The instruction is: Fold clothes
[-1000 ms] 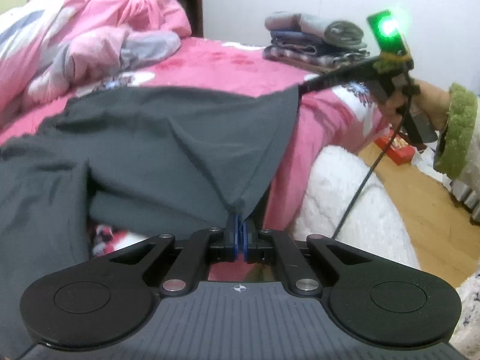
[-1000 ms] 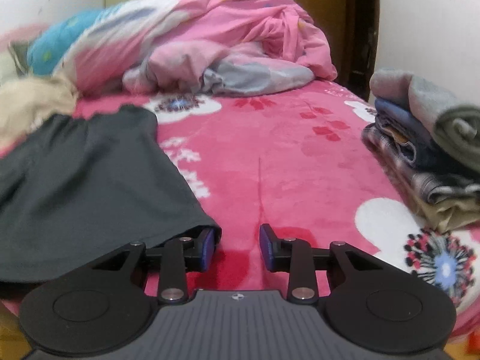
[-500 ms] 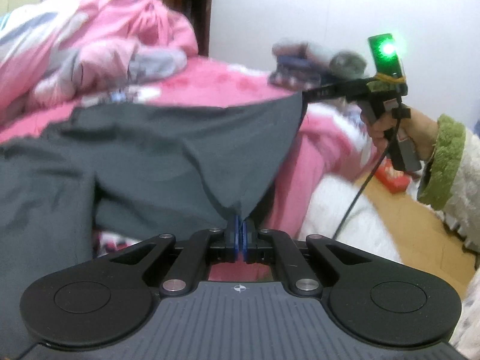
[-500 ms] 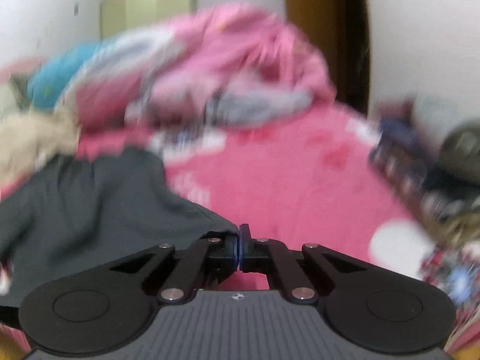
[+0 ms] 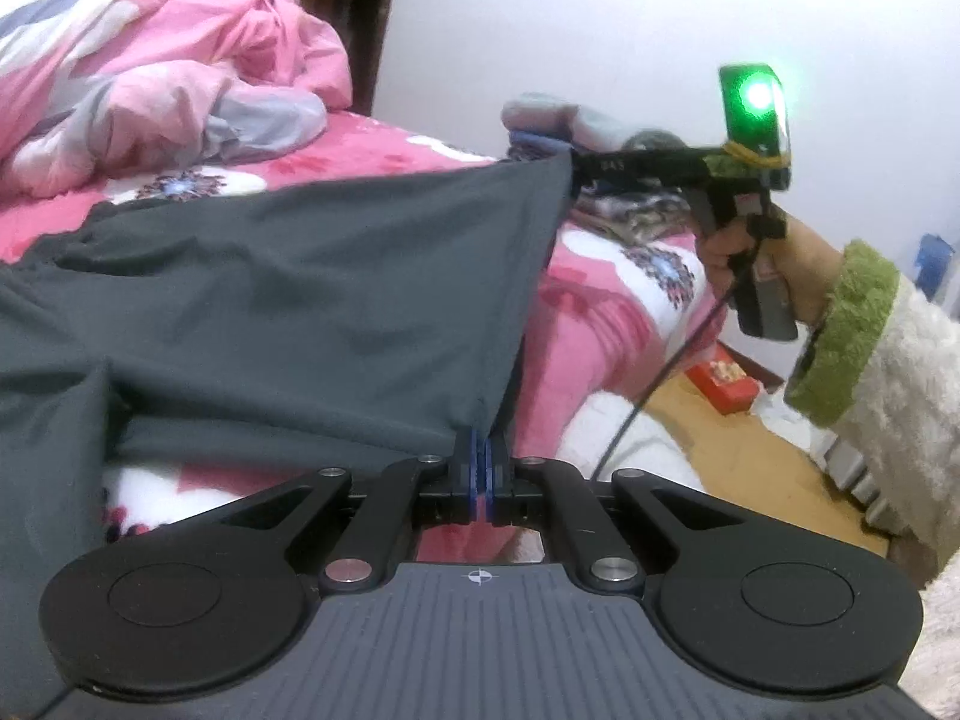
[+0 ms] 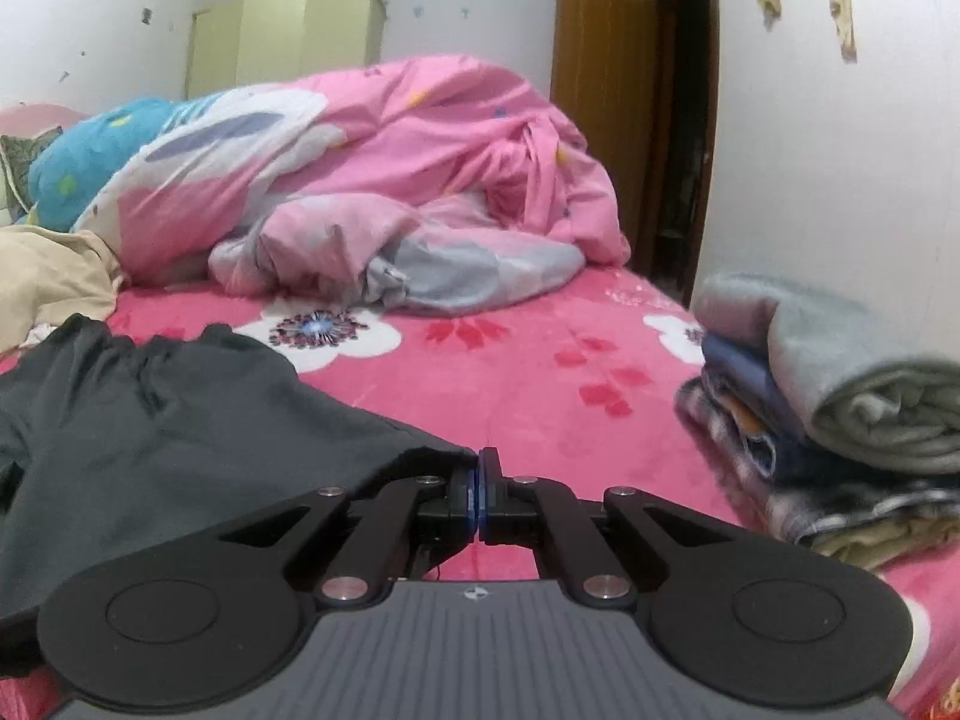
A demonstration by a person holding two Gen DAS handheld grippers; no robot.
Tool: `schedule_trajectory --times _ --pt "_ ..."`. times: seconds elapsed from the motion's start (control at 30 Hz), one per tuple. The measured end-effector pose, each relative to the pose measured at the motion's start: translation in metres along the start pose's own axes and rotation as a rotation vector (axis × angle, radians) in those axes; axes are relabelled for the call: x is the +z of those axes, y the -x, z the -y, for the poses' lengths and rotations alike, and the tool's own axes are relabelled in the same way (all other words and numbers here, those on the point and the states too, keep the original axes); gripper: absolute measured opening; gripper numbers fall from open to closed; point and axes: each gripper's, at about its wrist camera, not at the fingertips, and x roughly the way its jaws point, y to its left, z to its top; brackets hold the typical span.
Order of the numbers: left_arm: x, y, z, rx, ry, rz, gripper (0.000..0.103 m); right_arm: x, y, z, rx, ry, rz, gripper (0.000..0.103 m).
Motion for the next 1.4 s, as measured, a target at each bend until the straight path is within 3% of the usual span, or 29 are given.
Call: schedule_trajectory --times 0.13,0.2,0.23,0.27,0.3,0.47,0.6,0.77,0.87,1.03,1.1,1.23,1.4 --pt "-0.017 -0.017 0.002 -0.028 -0.033 -0.099 0.003 -0.038 -0.040 0.010 -0.017 -0.007 -0.222 0.011" --pt "-0.025 -0.010 0.002 -0.055 -0.045 -0.104 0.008 -0.043 -0.036 0.012 -0.024 -0.006 -0.206 0.025" --pt "-0.027 -0.005 0.002 -0.063 -0.055 -0.099 0.017 -0.042 -0.031 0.012 -0.041 0.006 -0.198 0.032" --pt "-0.029 0.001 0.002 -0.066 -0.061 -0.091 0.021 -0.040 -0.027 0.013 -0.064 0.018 -0.196 0.046" --pt "-0.031 0.007 0.000 -0.060 -0.063 -0.078 0.025 -0.039 -0.024 0.015 -0.080 0.031 -0.194 0.050" --pt "-0.033 0.041 -0.026 0.000 0.043 -0.026 0.028 -0.039 -0.006 0.037 -0.162 -0.016 -0.230 0.051" --pt "-0.034 0.081 -0.058 0.077 0.174 0.026 0.032 -0.031 0.030 0.047 -0.184 -0.163 -0.163 0.051" --pt "-0.050 0.142 -0.105 0.254 0.338 0.071 0.034 -0.001 0.072 0.010 -0.006 -0.237 -0.018 0.051" --pt "-0.064 0.177 -0.131 0.362 0.426 0.094 0.034 0.013 0.078 -0.029 0.210 -0.262 0.010 0.051" --pt "-0.085 0.219 -0.156 0.544 0.486 0.123 0.036 0.011 0.051 -0.103 0.603 -0.352 -0.123 0.051" --pt "-0.092 0.229 -0.165 0.583 0.502 0.127 0.037 0.001 0.033 -0.138 0.687 -0.340 -0.216 0.050" --pt "-0.101 0.231 -0.180 0.625 0.505 0.107 0.037 -0.026 0.005 -0.195 0.762 -0.293 -0.369 0.050" --pt "-0.110 0.238 -0.192 0.663 0.486 0.115 0.037 -0.048 -0.010 -0.230 0.753 -0.314 -0.448 0.049"
